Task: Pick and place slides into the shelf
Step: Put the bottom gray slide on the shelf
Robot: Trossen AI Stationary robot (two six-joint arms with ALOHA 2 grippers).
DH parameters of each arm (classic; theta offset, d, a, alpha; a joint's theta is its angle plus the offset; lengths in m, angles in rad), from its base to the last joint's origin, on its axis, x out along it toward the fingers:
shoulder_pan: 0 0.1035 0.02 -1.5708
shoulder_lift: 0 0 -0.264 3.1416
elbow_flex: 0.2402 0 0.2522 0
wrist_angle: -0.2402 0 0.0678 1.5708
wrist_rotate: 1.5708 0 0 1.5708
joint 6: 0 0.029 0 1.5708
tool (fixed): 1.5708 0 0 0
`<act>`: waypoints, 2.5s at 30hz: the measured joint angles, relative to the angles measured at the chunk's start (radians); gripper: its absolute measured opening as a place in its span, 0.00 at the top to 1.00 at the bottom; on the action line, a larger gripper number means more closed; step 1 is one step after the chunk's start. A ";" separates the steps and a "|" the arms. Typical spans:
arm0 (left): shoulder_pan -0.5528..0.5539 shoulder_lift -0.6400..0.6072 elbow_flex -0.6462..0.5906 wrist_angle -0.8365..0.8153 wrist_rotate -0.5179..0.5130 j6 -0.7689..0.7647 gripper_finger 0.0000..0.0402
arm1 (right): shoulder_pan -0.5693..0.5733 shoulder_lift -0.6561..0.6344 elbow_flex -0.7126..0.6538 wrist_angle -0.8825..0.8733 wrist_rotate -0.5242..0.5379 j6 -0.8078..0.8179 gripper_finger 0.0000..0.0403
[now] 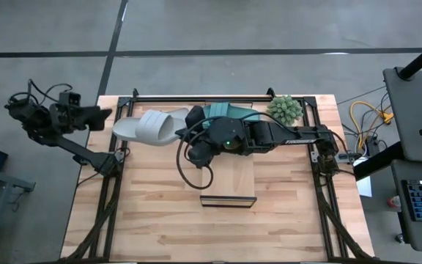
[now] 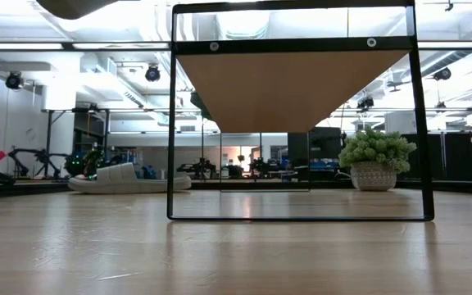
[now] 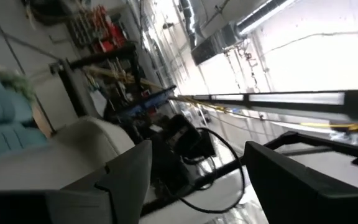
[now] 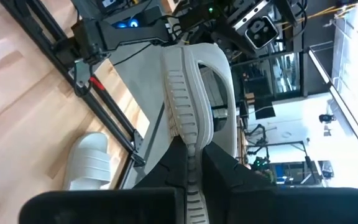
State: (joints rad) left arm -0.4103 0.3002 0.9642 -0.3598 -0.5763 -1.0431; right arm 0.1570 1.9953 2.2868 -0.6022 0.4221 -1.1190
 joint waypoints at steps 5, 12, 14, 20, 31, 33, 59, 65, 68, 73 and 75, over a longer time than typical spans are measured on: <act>0.000 0.021 0.000 -0.073 0.008 -0.114 0.40 | 0.002 0.000 0.000 0.000 0.000 -0.035 0.97; 0.000 0.070 0.055 -0.103 0.042 0.069 0.40 | 0.003 -0.008 0.000 -0.001 -0.002 -0.036 0.97; 0.000 0.099 0.097 -0.104 0.044 0.127 0.40 | 0.003 -0.013 0.000 -0.002 -0.002 -0.037 0.97; 0.000 0.255 0.340 -0.341 0.051 0.186 0.40 | 0.003 -0.032 0.000 -0.027 -0.001 -0.034 0.97; 0.000 0.556 0.694 -0.645 0.062 0.470 0.40 | 0.013 -0.032 0.000 -0.031 -0.002 0.000 0.97; 0.000 0.569 0.698 -0.654 0.061 0.560 0.40 | 0.016 -0.032 0.000 -0.031 -0.001 0.003 0.97; 0.000 0.612 0.645 -0.713 -0.243 1.240 0.40 | 0.042 -0.080 0.000 -0.038 0.090 0.105 0.97; 0.000 0.589 0.645 -0.713 -0.243 1.240 0.40 | 0.036 -0.093 0.000 -0.076 0.149 0.117 0.97; 0.000 0.587 0.645 -0.725 -0.241 1.241 0.40 | 0.027 -0.102 0.000 -0.084 0.168 0.134 0.97; 0.000 0.587 0.647 -0.772 -0.243 1.242 0.40 | 0.012 -0.106 0.000 -0.083 0.193 0.133 0.97; 0.000 0.595 0.647 -0.808 -0.241 1.251 0.40 | 0.008 -0.106 0.000 -0.083 0.193 0.132 0.97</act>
State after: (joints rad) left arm -0.4099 0.8950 1.6113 -1.1674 -0.8170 0.2082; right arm 0.1654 1.8896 2.2868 -0.6851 0.6155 -0.9867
